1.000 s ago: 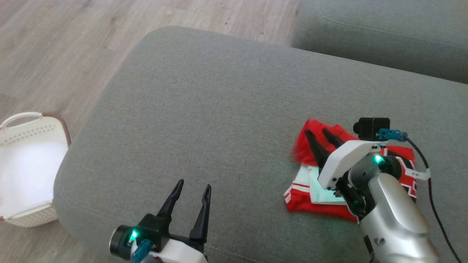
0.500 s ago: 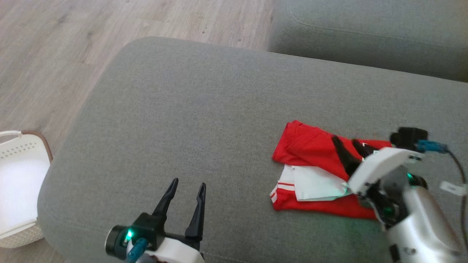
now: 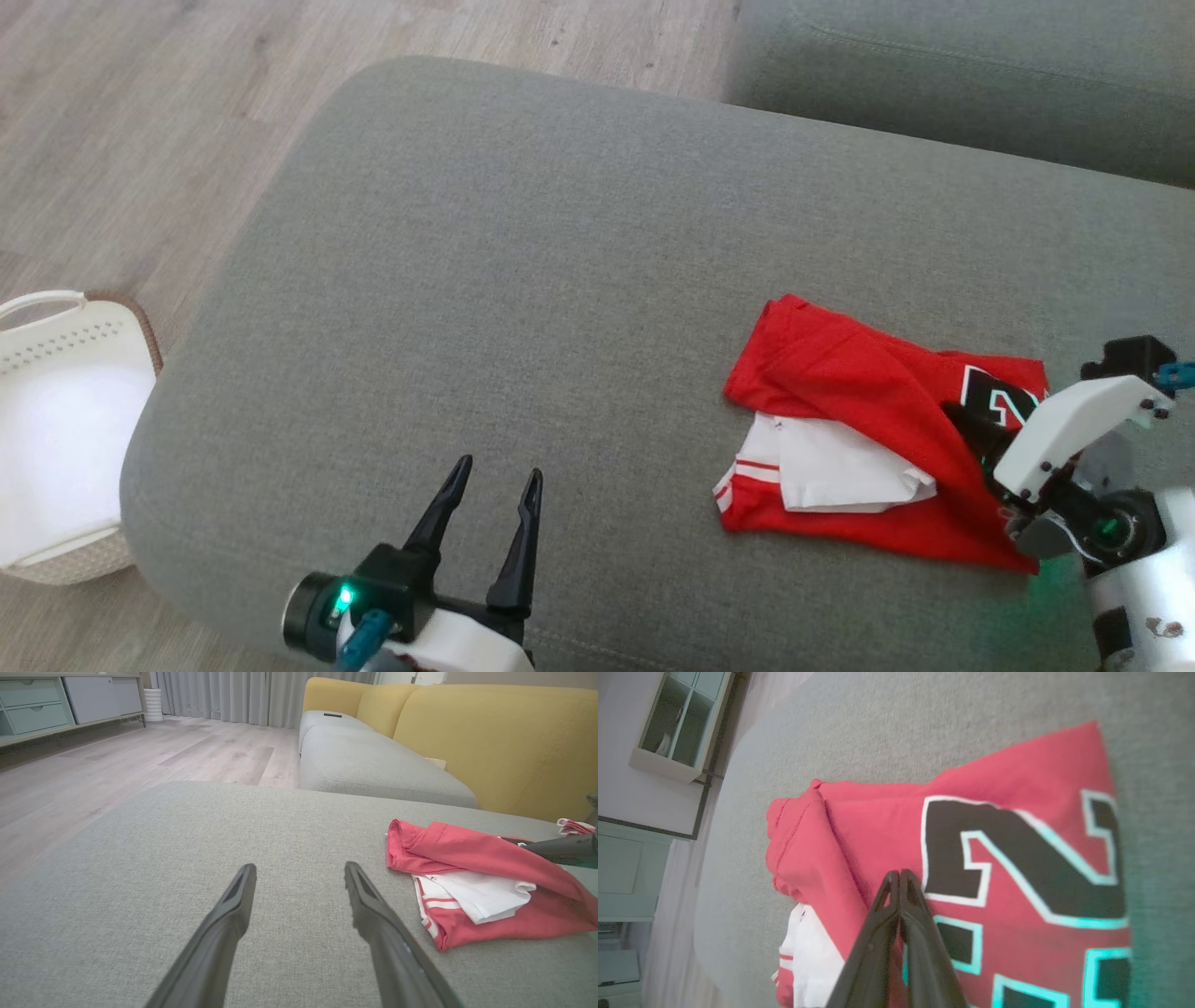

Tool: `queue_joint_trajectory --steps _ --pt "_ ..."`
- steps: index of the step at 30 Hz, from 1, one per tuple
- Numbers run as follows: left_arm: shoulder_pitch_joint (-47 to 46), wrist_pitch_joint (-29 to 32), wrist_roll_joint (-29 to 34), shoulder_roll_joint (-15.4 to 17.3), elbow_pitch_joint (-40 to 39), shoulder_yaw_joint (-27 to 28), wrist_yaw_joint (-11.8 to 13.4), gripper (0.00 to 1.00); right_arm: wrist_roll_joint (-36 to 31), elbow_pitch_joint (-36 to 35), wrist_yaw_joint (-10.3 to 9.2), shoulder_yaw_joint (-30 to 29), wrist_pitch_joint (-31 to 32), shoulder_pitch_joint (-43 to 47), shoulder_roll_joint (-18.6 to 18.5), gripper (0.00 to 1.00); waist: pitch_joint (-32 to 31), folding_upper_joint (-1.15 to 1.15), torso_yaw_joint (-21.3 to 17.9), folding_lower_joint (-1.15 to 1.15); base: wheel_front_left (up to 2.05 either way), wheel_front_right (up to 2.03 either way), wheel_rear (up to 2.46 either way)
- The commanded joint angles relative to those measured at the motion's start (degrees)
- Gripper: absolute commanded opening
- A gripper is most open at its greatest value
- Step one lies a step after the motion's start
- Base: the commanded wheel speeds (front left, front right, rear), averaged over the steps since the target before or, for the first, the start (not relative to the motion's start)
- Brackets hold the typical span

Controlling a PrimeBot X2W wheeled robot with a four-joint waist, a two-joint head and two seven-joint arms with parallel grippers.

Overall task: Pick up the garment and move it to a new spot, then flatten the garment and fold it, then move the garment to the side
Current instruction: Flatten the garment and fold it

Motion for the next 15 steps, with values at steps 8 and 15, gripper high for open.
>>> queue_joint_trajectory --steps 8,15 --pt "-2.69 -0.71 -0.9 -0.54 -1.46 1.41 0.55 1.0 7.44 -6.0 0.2 6.78 5.16 0.68 0.69 0.0 -0.29 0.0 -0.03 0.0 0.0 0.0 0.0" --pt "-2.04 -0.71 -0.66 -0.54 -0.81 1.63 0.35 1.0 12.58 -16.04 0.2 14.82 7.6 7.69 0.08 0.0 -2.55 0.0 -1.41 0.0 0.0 0.0 0.0"
